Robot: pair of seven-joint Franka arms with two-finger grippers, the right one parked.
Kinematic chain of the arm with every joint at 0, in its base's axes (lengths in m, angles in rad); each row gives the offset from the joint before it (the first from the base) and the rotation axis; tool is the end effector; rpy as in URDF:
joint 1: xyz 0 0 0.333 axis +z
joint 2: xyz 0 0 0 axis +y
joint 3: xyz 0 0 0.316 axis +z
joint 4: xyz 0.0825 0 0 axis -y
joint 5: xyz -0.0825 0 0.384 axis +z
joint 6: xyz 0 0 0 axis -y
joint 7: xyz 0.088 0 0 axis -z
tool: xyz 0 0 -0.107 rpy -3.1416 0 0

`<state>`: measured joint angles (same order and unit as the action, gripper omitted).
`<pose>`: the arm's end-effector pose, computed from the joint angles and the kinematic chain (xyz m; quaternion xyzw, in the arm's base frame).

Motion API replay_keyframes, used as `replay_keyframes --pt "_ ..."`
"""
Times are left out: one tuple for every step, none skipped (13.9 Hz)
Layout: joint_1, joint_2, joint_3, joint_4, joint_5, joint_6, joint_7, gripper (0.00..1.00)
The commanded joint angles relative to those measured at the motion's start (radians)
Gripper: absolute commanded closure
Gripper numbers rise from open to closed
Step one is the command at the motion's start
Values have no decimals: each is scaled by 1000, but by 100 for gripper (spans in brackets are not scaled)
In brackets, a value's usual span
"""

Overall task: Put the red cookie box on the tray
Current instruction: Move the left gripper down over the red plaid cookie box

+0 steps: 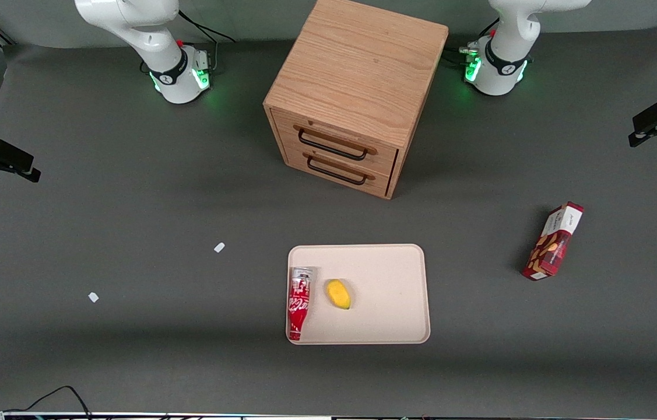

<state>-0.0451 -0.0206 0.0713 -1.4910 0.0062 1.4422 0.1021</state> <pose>0.5345 0.0152 0.6617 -0.9992 0.0376 0.0142 0.0014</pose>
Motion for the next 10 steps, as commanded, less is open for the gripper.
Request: replay_keyframes --pt "8 -7 -11 9 3 -23 -16 0" --pt "7 -6 -11 8 3 -22 -16 0" --pt "7 -4 -11 3 5 -16 -16 0" --pt "8 -1 -11 -2 3 -13 -13 0" --pt "8 7 -11 -6 3 -11 -12 0" --pt "7 7 -11 -24 3 -6 -3 0" --pt "2 17 -11 -43 3 -3 2 0" --pt "1 37 -11 -55 5 0 10 0" --pt "-1 60 -11 -73 6 32 30 0" --pt "1 70 -11 -113 18 90 69 0"
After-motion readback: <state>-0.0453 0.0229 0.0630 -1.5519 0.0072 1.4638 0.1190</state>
